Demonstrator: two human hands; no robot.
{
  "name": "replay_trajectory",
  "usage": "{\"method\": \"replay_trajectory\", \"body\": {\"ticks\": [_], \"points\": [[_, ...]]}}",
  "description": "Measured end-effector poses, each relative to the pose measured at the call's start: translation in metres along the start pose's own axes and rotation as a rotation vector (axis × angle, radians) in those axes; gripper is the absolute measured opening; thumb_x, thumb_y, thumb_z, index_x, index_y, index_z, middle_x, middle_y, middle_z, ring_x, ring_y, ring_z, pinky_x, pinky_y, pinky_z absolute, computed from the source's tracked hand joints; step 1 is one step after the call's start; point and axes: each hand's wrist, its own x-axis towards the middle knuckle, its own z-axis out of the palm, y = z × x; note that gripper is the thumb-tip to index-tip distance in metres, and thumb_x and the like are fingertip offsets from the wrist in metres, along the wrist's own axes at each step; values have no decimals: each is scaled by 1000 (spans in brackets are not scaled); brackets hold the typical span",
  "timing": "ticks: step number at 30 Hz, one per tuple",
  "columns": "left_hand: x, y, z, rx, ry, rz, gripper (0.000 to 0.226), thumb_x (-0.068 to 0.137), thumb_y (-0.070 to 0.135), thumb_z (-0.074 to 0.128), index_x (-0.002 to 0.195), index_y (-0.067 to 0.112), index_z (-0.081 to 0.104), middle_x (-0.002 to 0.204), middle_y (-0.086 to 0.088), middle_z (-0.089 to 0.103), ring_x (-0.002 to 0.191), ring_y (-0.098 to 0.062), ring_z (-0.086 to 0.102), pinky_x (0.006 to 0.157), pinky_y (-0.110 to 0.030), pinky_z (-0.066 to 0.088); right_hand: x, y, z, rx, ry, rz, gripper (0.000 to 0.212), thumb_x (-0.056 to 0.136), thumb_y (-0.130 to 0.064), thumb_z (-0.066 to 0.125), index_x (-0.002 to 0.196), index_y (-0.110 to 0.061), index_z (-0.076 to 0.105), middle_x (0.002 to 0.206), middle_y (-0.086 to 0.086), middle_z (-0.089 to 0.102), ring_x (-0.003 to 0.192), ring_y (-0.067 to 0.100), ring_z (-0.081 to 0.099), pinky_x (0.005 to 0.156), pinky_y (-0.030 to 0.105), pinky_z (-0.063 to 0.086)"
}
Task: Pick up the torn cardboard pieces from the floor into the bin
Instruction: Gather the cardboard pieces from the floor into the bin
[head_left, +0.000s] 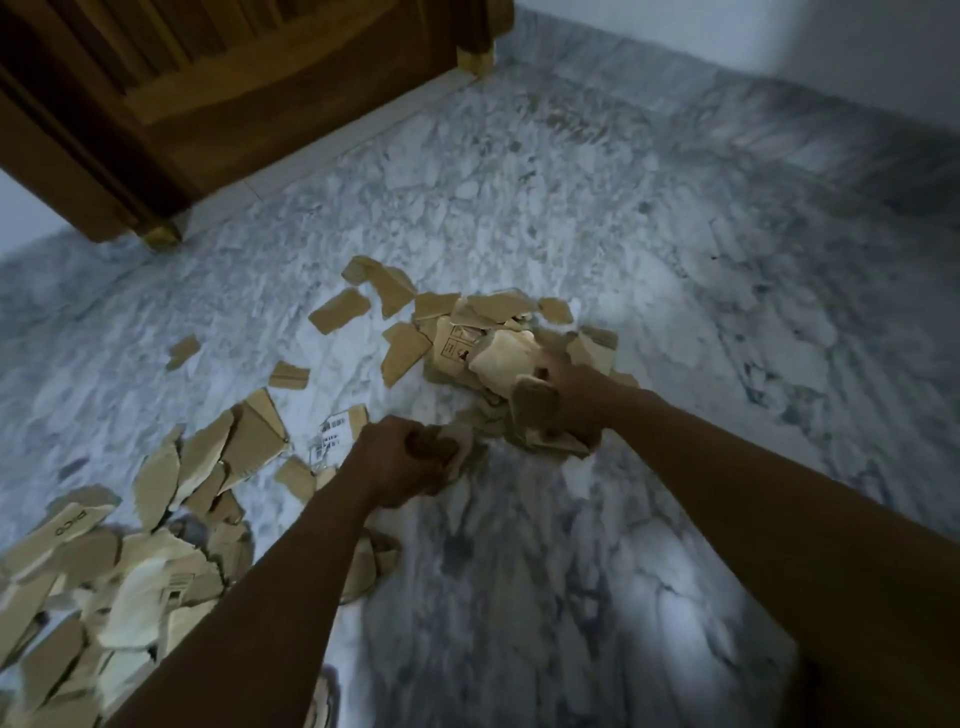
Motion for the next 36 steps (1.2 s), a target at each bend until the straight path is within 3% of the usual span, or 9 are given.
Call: {"method": "replay_trajectory", "body": {"ticks": [2, 4, 11, 17, 21, 24, 26, 32, 36], "points": [[11, 18, -4, -95, 31, 14, 19, 72, 25, 80, 90, 20, 74, 79, -3, 73, 66, -15, 69, 49, -24, 53, -7, 18, -19, 9, 1, 98, 66, 76, -31, 82, 131, -14, 50, 122, 5, 62, 102, 24, 60, 76, 28, 44], [25, 35, -2, -237, 17, 6, 25, 74, 25, 78, 98, 22, 72, 83, -7, 73, 64, -19, 68, 49, -24, 51, -15, 42, -36, -32, 39, 255, 53, 78, -32, 80, 124, -11, 61, 121, 6, 64, 102, 26, 63, 75, 25, 45], [75, 90, 15, -57, -183, 305, 44, 80, 31, 74, 121, 17, 66, 110, -4, 68, 102, -22, 62, 89, -35, 50, -59, 95, -23, -331, 312, 467, 42, 91, -54, 56, 102, -14, 59, 105, 5, 61, 97, 30, 63, 75, 33, 52], [145, 154, 30, 152, -202, 420, 29, 83, 23, 67, 109, 10, 65, 97, -6, 69, 84, -16, 59, 59, -20, 37, -63, 116, 16, -264, 411, 573, 15, 98, -28, 51, 101, -14, 53, 98, 4, 60, 95, 29, 59, 61, 32, 34], [187, 198, 41, 485, -309, 500, 45, 65, 48, 60, 82, 7, 60, 76, -9, 60, 90, -33, 65, 72, -32, 45, -71, 114, 24, -219, 469, 660, 11, 98, -20, 47, 105, -13, 52, 104, 6, 58, 96, 29, 57, 62, 32, 32], [210, 200, 51, 621, -336, 572, 55, 63, 49, 65, 103, 12, 65, 110, -10, 57, 98, -31, 59, 85, -41, 52, -67, 116, 23, -206, 472, 715, 10, 97, -21, 48, 102, -13, 52, 102, 5, 57, 97, 30, 56, 62, 33, 32], [218, 195, 58, 586, -359, 601, 59, 65, 47, 71, 113, 14, 63, 122, -9, 52, 103, -30, 58, 83, -38, 49, -65, 124, 24, -160, 481, 722, 6, 94, -20, 51, 95, -14, 51, 98, 5, 59, 95, 30, 58, 60, 32, 32], [222, 186, 64, 466, -314, 722, 41, 68, 40, 78, 94, 21, 53, 97, -1, 51, 89, -24, 54, 69, -33, 36, -69, 137, 12, -20, 415, 772, 16, 87, -29, 62, 94, -15, 59, 95, 3, 62, 83, 23, 60, 62, 27, 39], [205, 188, 42, 298, -277, 695, 38, 60, 45, 75, 75, 26, 46, 76, 4, 49, 76, -22, 55, 59, -32, 37, -83, 132, -27, 283, 442, 777, 22, 73, -34, 79, 76, -21, 61, 69, -4, 58, 66, 16, 61, 52, 23, 39]]}}
